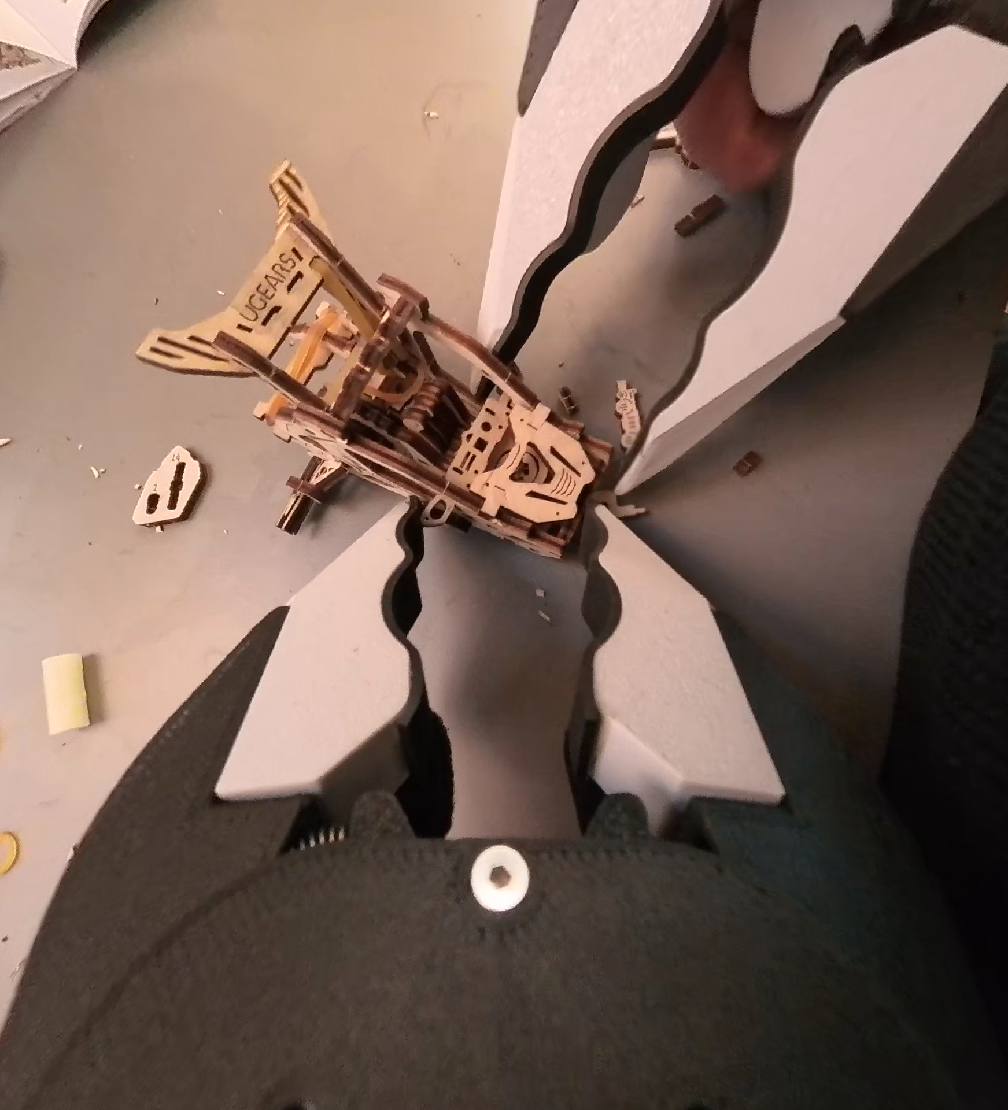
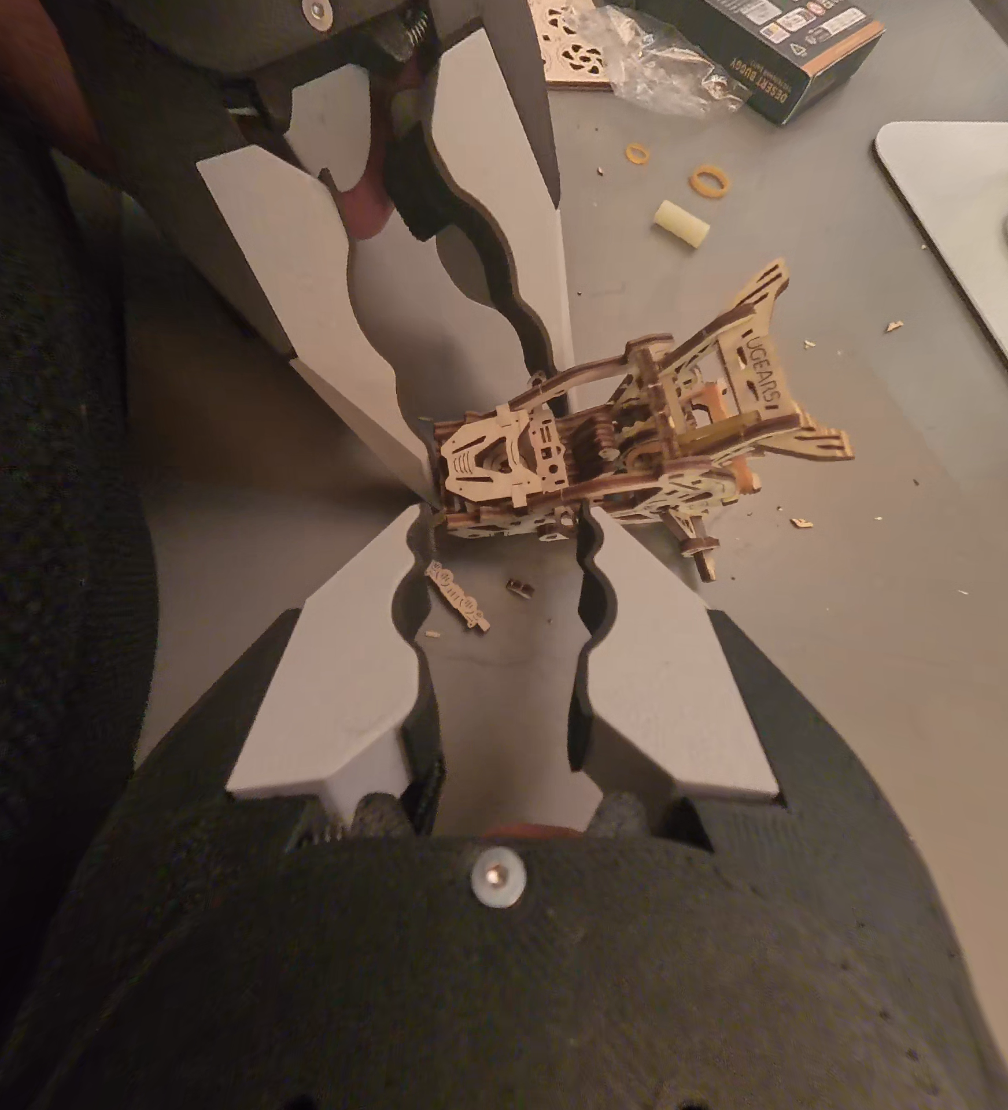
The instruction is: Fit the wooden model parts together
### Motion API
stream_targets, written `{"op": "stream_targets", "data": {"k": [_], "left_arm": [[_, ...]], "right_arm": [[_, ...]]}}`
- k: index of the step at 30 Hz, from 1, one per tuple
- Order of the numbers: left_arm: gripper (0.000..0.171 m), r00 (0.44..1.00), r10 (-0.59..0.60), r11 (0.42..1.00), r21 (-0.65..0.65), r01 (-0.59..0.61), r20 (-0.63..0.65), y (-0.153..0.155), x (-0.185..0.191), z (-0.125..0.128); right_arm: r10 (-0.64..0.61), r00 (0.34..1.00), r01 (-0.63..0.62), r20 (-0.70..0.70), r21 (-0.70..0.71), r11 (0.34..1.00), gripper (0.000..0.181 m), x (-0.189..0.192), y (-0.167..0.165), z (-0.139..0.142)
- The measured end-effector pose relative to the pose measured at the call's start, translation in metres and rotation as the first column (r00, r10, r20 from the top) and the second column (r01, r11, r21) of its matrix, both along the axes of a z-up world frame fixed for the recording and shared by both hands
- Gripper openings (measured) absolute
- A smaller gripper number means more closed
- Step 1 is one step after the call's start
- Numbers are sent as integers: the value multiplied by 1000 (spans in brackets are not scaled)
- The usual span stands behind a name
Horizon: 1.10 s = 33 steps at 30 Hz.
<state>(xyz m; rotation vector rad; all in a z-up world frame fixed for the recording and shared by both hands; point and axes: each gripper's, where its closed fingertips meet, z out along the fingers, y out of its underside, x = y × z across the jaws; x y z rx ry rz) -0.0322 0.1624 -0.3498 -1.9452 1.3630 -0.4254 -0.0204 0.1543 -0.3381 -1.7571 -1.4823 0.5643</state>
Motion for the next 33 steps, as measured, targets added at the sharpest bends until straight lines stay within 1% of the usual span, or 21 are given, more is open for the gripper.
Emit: {"op": "stream_targets", "data": {"k": [1,3,7,10,12,13,19,21,24,30,33], "left_arm": [[50,1000,-1,1000,1,1,-2,0,0,0],[50,1000,-2,1000,2,2,0,0,0,0],[50,1000,1,1000,-10,-1,-1,0,0,0],[51,1000,12,1000,-8,-12,11,1,0,0],[53,1000,21,999,24,-21,2,2,-1,1],[55,999,33,998,44,-33,-4,4,-2,2],[56,999,53,993,107,-52,-2,4,-3,4],[58,998,64,989,134,-63,-5,5,-3,5],[65,997,81,988,130,-80,1,7,-5,5],[62,997,79,992,94,-79,11,4,-4,4],[61,996,89,993,73,-91,26,5,-5,6]], "right_arm": [[6,1000,-6,2,-2,1000,48,0,-1,0],[0,1000,-1,21,31,1000,42,1,2,0],[-1,999,-1,39,70,998,41,1,2,0],[4,999,-7,44,68,998,41,0,3,0],[3,999,-5,36,55,998,42,1,3,-1],[-1,999,-1,40,51,999,39,1,3,-2],[14,999,-17,49,64,998,39,-2,3,-2],[25,998,-29,54,76,997,39,-4,4,-2],[30,998,-34,58,68,997,39,-4,4,-3],[34,998,-38,48,81,996,39,-3,7,-2],[51,998,-54,38,61,997,39,-4,7,-3]]}}
